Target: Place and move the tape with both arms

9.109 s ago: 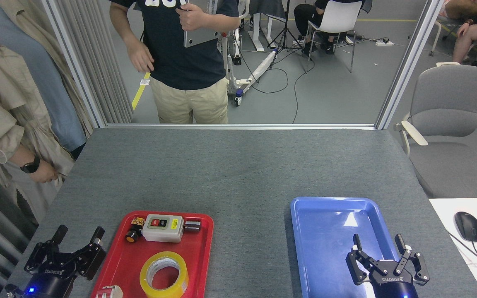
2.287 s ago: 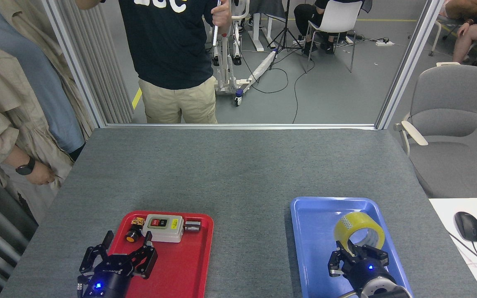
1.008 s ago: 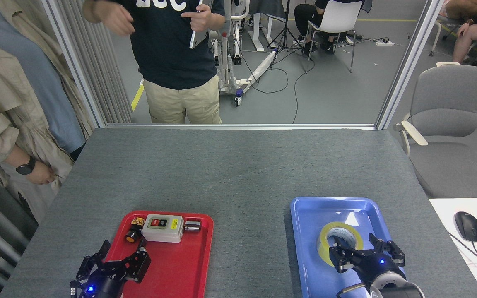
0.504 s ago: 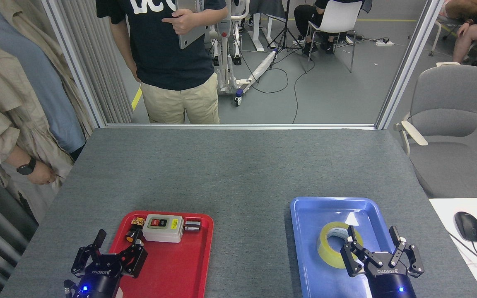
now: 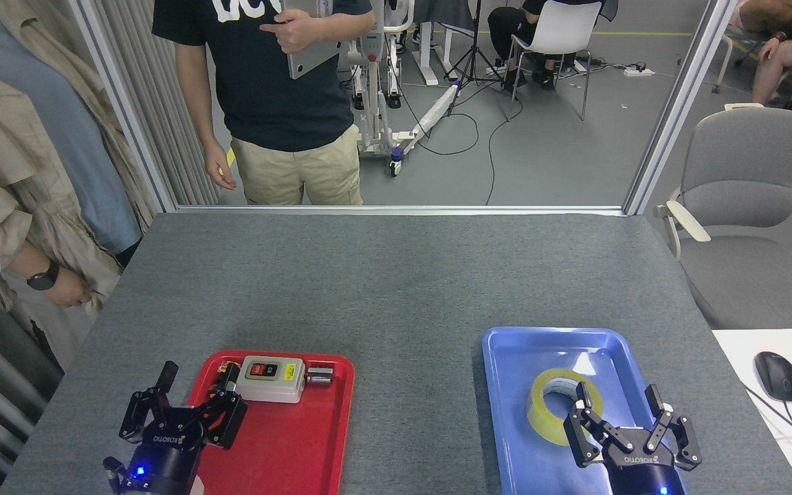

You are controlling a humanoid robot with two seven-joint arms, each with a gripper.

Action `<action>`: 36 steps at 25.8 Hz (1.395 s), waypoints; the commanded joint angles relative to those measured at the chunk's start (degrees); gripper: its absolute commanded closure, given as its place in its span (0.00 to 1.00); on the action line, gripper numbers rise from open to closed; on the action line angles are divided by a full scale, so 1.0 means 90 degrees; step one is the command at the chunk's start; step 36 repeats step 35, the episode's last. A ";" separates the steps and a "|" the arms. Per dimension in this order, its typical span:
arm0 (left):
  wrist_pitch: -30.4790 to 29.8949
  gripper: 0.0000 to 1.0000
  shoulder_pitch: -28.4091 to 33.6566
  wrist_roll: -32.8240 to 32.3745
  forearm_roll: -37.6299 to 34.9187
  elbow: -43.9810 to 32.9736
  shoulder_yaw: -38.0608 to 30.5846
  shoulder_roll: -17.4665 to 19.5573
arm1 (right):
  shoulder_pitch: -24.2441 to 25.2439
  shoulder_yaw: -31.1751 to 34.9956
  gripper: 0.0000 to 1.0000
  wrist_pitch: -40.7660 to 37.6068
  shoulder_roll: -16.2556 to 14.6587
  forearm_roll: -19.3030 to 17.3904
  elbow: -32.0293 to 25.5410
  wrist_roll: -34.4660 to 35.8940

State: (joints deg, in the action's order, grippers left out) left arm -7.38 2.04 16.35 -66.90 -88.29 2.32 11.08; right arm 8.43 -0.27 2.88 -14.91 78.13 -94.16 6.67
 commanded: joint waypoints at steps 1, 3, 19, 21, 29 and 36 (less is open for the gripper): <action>-0.0010 0.00 -0.0012 -0.0078 0.0011 -0.0092 -0.0043 0.0049 | 0.0011 0.0021 0.01 0.0003 0.0016 -0.0009 0.0003 -0.0038; -0.0020 0.00 -0.0022 -0.0098 0.0109 -0.0102 -0.0179 0.0049 | 0.0011 0.0021 0.01 0.0013 0.0025 -0.0019 0.0013 -0.0038; -0.0352 0.00 -0.0051 -0.0088 0.0177 -0.0004 -0.0228 0.0019 | 0.0011 0.0021 0.01 0.0052 0.0055 -0.0019 0.0013 -0.0018; -0.0371 0.00 -0.0061 -0.0098 0.0187 -0.0014 -0.0228 0.0039 | 0.0011 0.0021 0.01 0.0042 0.0055 -0.0019 0.0013 -0.0018; -0.0381 0.00 -0.0051 -0.0088 0.0177 -0.0053 -0.0228 0.0000 | 0.0011 0.0021 0.01 0.0052 0.0055 -0.0019 0.0101 -0.0028; -0.0908 0.00 -0.0256 -0.0088 0.0168 -0.0053 -0.0228 -0.0010 | 0.0011 0.0021 0.01 0.0052 0.0055 -0.0019 0.0101 -0.0028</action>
